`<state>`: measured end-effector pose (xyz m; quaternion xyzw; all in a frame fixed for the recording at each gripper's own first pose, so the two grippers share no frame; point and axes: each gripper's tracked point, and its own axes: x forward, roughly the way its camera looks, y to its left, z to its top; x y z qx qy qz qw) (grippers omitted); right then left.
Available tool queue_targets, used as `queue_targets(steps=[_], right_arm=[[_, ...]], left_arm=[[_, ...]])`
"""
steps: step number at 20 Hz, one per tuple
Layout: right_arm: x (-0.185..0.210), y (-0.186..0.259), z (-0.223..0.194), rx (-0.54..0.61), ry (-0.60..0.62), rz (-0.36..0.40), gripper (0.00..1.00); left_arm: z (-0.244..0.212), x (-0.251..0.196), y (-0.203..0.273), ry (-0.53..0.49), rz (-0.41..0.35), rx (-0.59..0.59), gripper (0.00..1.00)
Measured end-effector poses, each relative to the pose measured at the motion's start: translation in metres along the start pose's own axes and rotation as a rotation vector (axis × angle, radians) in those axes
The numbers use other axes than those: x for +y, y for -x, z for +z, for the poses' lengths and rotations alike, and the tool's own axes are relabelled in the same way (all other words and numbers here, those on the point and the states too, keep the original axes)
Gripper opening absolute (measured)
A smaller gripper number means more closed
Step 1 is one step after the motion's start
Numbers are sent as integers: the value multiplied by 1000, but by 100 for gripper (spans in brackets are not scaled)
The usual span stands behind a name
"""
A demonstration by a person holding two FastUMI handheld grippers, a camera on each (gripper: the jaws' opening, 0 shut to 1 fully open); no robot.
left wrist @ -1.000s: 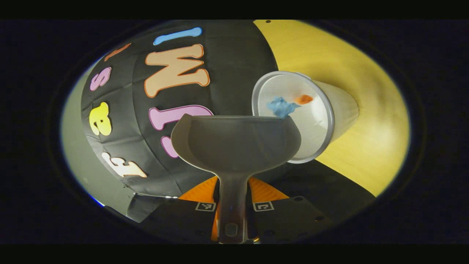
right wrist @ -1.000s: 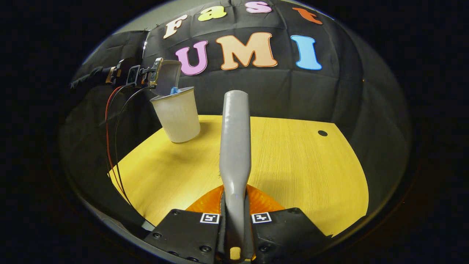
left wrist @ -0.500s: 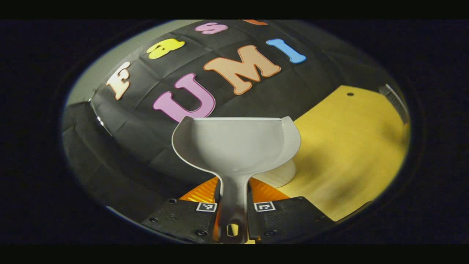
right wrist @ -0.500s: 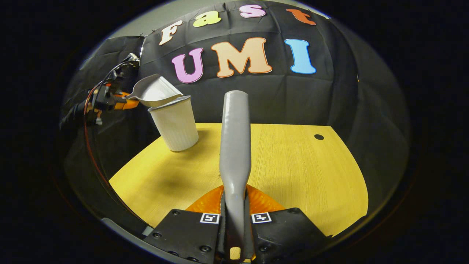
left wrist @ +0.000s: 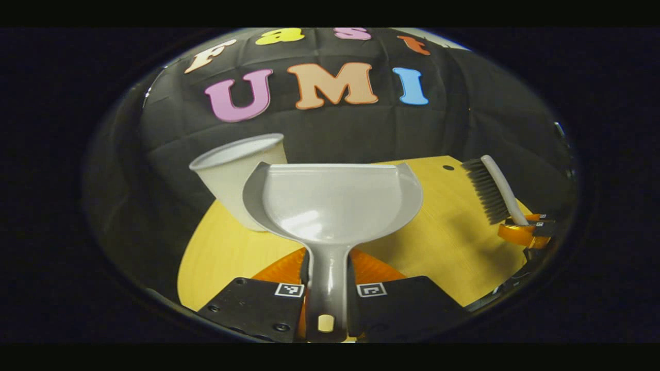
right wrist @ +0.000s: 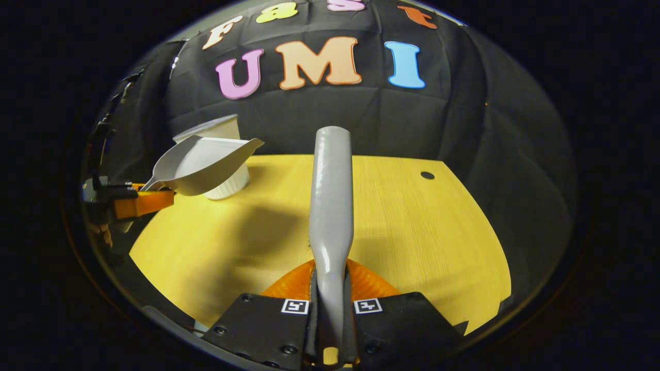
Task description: Pick up the small broom and dustpan from the desktop, sweep the trash into the dustpan with the broom, and then empty the trash into the garbage bin.
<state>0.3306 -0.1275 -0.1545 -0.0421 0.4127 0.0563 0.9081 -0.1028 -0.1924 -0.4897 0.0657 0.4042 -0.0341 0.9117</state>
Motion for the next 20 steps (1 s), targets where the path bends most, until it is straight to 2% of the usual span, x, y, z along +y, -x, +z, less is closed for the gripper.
queue_targets(steps=[4,6,8,15,20], right_arm=[[2,-29,-32,165,-36,-37,17],[0,-26,-53,246,-37,-54,17],[-3,-21,-58,307,-25,-67,17],[1,3,-26,418,8,-90,17],[5,13,-15,442,16,-98,18]], left_arm=[[-54,-4,-13,47,11,119,23],[-74,-8,-14,63,11,173,24],[-87,-9,-17,64,9,213,24],[-105,-16,-11,65,-16,295,24],[-107,-18,-7,80,-31,319,27]])
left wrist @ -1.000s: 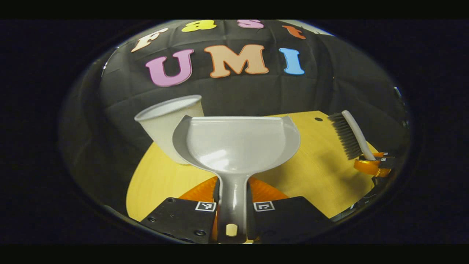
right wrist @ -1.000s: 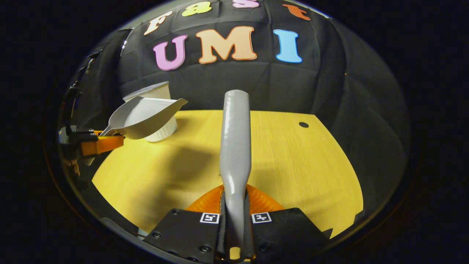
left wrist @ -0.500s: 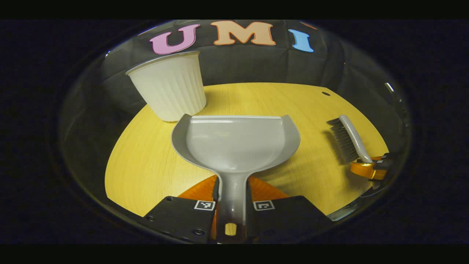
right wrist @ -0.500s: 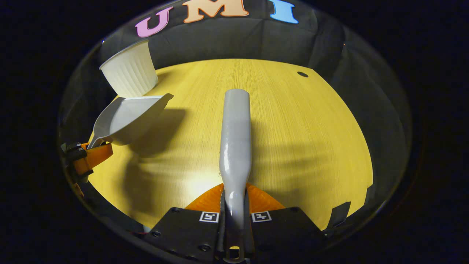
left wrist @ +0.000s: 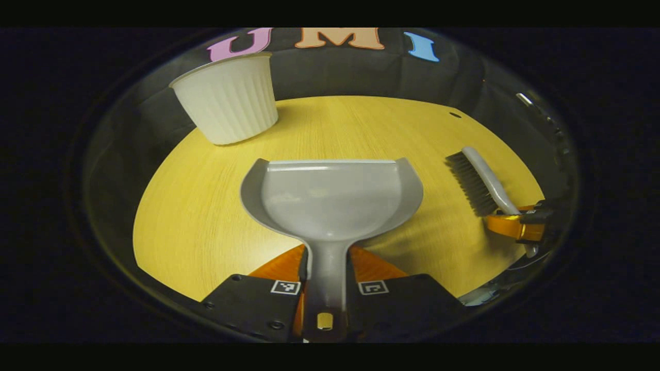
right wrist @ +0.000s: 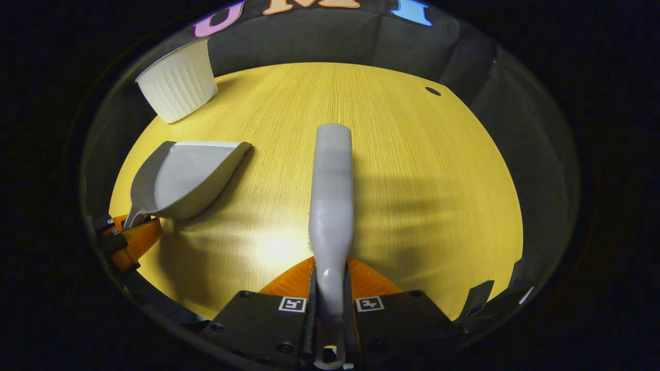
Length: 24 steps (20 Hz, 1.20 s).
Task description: Pick up the small broom and dustpan from the desktop, sweep the trash into the dustpan with the broom, and then empty the trash into the garbage bin.
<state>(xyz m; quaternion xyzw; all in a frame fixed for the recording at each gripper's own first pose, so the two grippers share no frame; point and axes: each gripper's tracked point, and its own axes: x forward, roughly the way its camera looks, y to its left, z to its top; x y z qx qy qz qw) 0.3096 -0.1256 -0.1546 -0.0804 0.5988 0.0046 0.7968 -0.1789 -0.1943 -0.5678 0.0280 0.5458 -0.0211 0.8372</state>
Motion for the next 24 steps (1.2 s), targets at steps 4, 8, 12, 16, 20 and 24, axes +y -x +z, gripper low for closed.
queue_targets(steps=[4,8,12,16,20,24], right_arm=[[-3,16,11,-42,18,4,29],[-1,39,13,-117,36,20,76],[-5,86,38,-314,1,48,95],[-14,178,91,-698,-23,106,94],[-17,264,130,-964,-23,197,94],[-32,349,129,-1072,-40,196,94]], left_arm=[[9,-11,17,4,-24,-83,35],[16,-15,35,-20,-10,-166,96],[46,-10,82,-30,48,-336,95],[93,-10,168,-17,128,-586,94],[125,-18,239,-39,205,-740,94],[149,-48,286,-18,98,-890,93]])
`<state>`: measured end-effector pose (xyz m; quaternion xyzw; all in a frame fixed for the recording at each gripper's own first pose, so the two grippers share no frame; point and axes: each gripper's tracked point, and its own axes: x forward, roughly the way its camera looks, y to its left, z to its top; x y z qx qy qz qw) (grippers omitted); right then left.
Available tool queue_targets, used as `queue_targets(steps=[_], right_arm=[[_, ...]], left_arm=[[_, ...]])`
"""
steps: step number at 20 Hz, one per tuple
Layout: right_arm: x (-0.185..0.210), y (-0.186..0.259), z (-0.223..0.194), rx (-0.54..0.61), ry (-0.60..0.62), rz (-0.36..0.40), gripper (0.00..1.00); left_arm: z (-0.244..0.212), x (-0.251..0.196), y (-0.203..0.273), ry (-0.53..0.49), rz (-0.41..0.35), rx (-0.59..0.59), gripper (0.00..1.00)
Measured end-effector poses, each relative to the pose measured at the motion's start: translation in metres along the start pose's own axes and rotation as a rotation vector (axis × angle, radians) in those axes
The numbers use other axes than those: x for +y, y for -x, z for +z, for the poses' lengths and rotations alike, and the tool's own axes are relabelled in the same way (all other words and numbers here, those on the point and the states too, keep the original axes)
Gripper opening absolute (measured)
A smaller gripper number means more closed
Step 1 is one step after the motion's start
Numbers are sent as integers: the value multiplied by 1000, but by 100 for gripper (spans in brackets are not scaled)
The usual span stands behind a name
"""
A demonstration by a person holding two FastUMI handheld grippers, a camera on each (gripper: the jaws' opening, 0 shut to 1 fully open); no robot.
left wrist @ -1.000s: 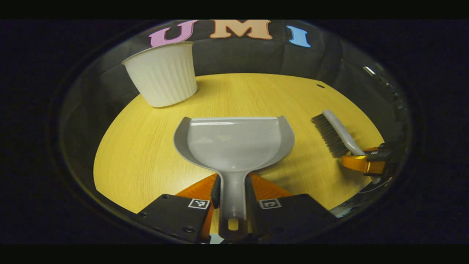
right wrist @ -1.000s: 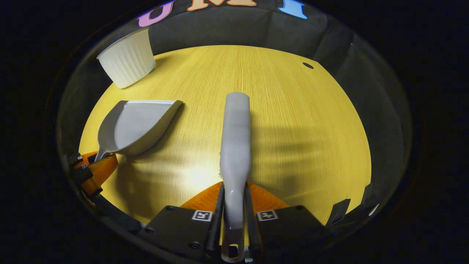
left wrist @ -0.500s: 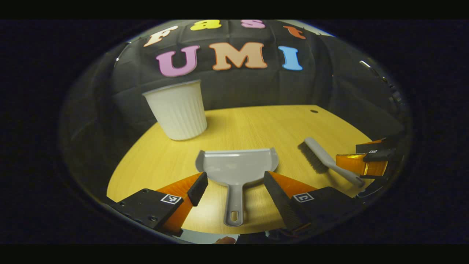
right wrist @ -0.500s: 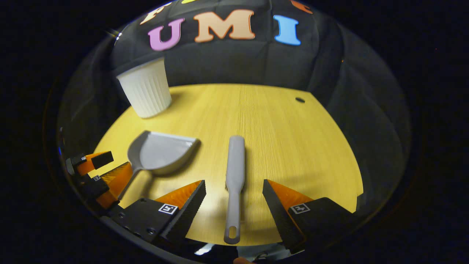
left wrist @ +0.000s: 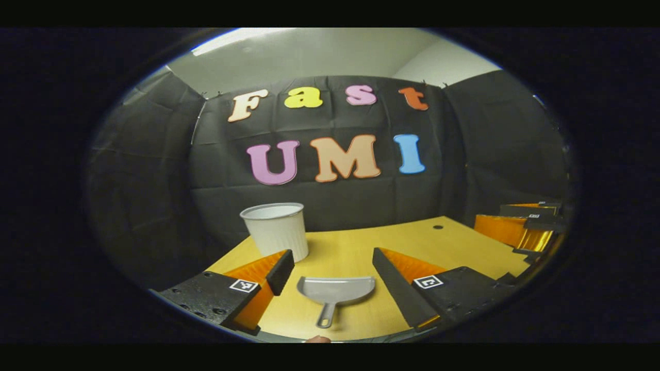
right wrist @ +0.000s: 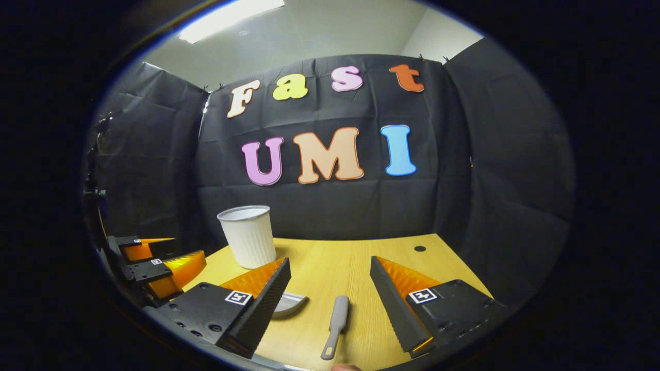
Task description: Pick up the small broom and dustpan from the desktop, sweep the trash into the dustpan with the broom, and then empty the trash into the garbage bin.
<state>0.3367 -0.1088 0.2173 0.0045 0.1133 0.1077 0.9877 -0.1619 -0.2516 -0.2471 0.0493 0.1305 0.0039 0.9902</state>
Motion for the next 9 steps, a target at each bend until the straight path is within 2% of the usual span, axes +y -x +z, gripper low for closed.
queue_targets(steps=[3,7,9], right_arm=[[-2,10,24,-62,11,-50,93],[2,25,55,-153,2,-106,93],[5,30,56,-164,2,-120,93]], left_arm=[[23,-1,-2,25,-51,-36,93],[55,6,-3,5,-102,-103,93],[62,1,1,-5,-144,-127,93]])
